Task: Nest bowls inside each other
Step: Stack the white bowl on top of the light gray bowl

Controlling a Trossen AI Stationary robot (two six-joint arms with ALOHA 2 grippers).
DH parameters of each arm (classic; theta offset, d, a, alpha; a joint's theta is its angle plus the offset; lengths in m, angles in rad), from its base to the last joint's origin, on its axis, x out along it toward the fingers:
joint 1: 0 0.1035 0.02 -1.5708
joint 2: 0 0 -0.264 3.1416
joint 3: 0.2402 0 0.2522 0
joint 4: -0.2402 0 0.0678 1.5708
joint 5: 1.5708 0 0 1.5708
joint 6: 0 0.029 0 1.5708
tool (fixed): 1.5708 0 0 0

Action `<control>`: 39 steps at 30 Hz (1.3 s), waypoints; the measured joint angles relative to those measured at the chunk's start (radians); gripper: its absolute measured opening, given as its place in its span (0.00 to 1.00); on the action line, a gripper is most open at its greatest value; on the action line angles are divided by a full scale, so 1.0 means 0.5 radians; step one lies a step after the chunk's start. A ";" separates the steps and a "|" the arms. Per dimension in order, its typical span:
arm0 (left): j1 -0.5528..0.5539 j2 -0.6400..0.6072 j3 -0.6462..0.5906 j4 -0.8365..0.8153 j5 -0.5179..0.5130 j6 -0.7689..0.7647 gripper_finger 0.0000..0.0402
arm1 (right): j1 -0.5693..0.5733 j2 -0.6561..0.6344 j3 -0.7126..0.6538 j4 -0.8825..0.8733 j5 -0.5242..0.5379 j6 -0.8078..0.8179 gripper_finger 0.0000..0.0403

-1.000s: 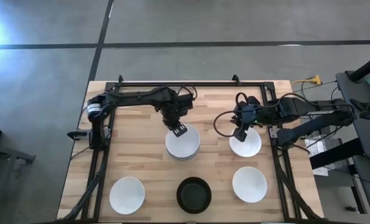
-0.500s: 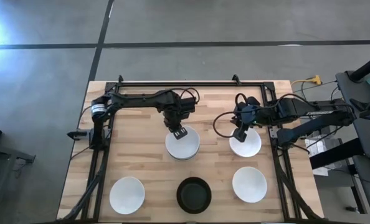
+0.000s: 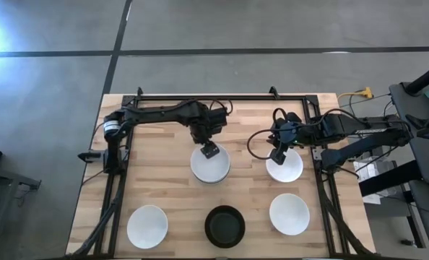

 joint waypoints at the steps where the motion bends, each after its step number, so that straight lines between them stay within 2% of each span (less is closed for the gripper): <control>1: 0.000 -0.005 0.010 0.001 -0.005 0.001 0.59 | 0.000 0.000 0.000 0.000 0.001 0.001 0.16; 9: 0.001 -0.069 0.012 0.007 -0.075 -0.001 0.61 | 0.000 0.000 0.000 0.006 0.000 0.009 0.16; 14: 0.001 -0.142 0.012 0.018 -0.242 0.011 0.59 | 0.000 0.000 0.000 0.019 0.000 0.009 0.16; 18: 0.002 -0.160 0.010 0.016 -0.255 0.114 0.44 | 0.000 0.000 0.000 0.051 0.000 0.008 0.16; 23: 0.001 -0.159 -0.018 0.112 -0.254 0.206 0.09 | 0.000 0.000 0.000 0.060 0.000 0.010 0.16; 24: 0.001 -0.159 -0.021 0.147 -0.254 0.214 0.05 | 0.000 0.000 0.000 0.061 0.000 0.016 0.16; 28: 0.003 -0.157 -0.023 0.246 -0.254 0.236 0.03 | 0.000 0.000 0.000 0.062 0.000 0.024 0.16; 39: 0.004 -0.136 -0.133 0.257 -0.239 0.261 0.00 | 0.000 0.000 0.000 0.063 0.000 0.024 0.16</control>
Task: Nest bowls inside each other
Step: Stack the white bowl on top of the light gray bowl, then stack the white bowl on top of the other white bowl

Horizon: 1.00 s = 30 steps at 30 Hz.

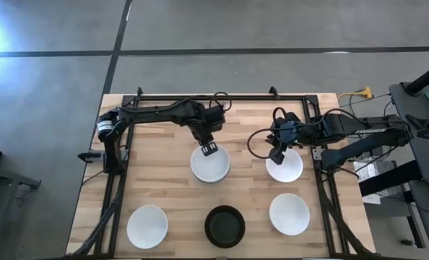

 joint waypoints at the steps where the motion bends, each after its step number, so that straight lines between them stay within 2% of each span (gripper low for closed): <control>1: 0.001 0.000 -0.013 0.008 0.010 -0.001 0.00 | 0.000 0.000 0.000 0.000 0.000 0.000 0.16; 14: 0.001 0.000 -0.060 0.076 0.033 -0.053 0.00 | 0.000 0.000 0.000 0.001 0.000 -0.002 0.16; 18: 0.001 -0.028 -0.055 0.071 -0.013 -0.055 0.00 | 0.000 0.000 0.000 0.000 -0.001 0.016 0.16; 24: 0.001 -0.245 -0.089 0.002 -0.227 -0.056 0.00 | 0.000 0.000 -0.007 -0.047 -0.010 0.064 0.16; 30: -0.005 -0.641 -0.419 0.004 -0.249 -0.153 0.00 | 0.001 0.000 -0.101 -0.075 -0.068 0.141 0.16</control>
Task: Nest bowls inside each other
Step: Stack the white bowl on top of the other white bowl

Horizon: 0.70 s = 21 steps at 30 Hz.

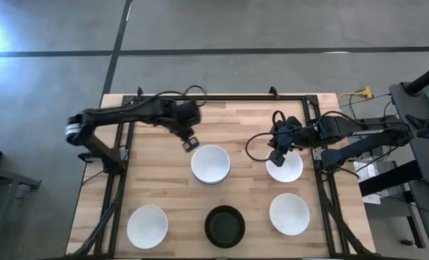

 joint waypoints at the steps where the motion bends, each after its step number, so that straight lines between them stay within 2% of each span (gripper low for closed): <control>1: -0.010 -0.089 -0.078 0.001 0.040 -0.036 0.00 | 0.000 0.000 -0.022 0.001 -0.026 0.023 0.16; 5: -0.091 -0.463 -0.385 0.010 0.412 -0.185 0.00 | 0.006 0.000 -0.110 0.030 -0.067 0.128 0.16; 10: -0.303 -0.892 -0.714 0.061 0.919 -0.457 0.00 | 0.009 0.001 -0.217 0.191 -0.066 0.103 0.16; 15: -0.599 -1.239 -1.052 0.380 0.973 -0.968 0.00 | -0.002 0.001 -0.302 0.453 -0.061 0.060 0.16; 21: -1.015 -1.468 -1.477 1.081 1.083 -1.502 0.00 | -0.009 0.005 -0.333 0.558 -0.056 0.056 0.16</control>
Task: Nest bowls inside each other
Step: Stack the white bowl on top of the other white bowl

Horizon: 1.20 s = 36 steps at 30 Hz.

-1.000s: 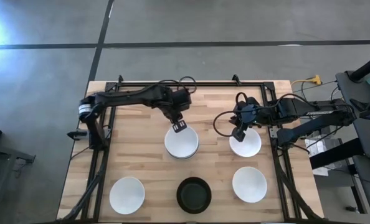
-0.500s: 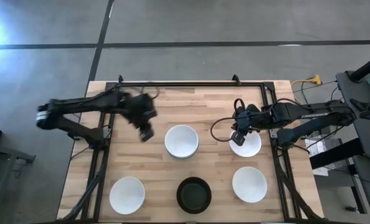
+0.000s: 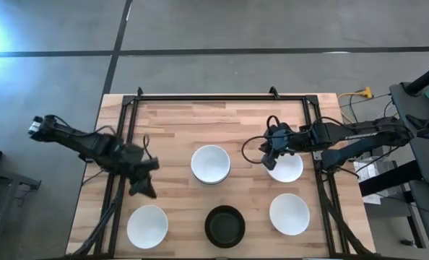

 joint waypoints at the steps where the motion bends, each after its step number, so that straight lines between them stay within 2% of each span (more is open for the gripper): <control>1: -0.064 -0.016 -0.049 0.079 -0.012 -0.045 0.01 | 0.000 0.000 -0.001 0.002 0.002 0.000 0.16; 5: -0.265 -0.010 -0.181 0.148 -0.070 -0.057 0.08 | -0.001 0.000 -0.010 0.001 0.003 -0.004 0.16; 9: -0.377 0.047 -0.273 0.127 -0.086 -0.019 0.22 | -0.001 0.000 -0.019 0.009 0.003 0.024 0.16; 16: -0.407 0.226 -0.362 0.124 -0.102 0.079 0.50 | 0.000 0.000 -0.022 0.031 0.002 0.117 0.16; 20: -0.409 0.383 -0.366 0.123 -0.117 0.144 0.61 | 0.000 0.000 -0.022 0.033 0.000 0.131 0.16; 29: -0.409 0.742 -0.369 0.123 -0.120 0.154 0.64 | 0.001 -0.001 -0.022 0.035 -0.049 0.154 0.16; 36: -0.409 0.894 -0.360 0.144 -0.115 0.150 0.64 | 0.000 -0.001 -0.022 0.040 -0.050 0.153 0.16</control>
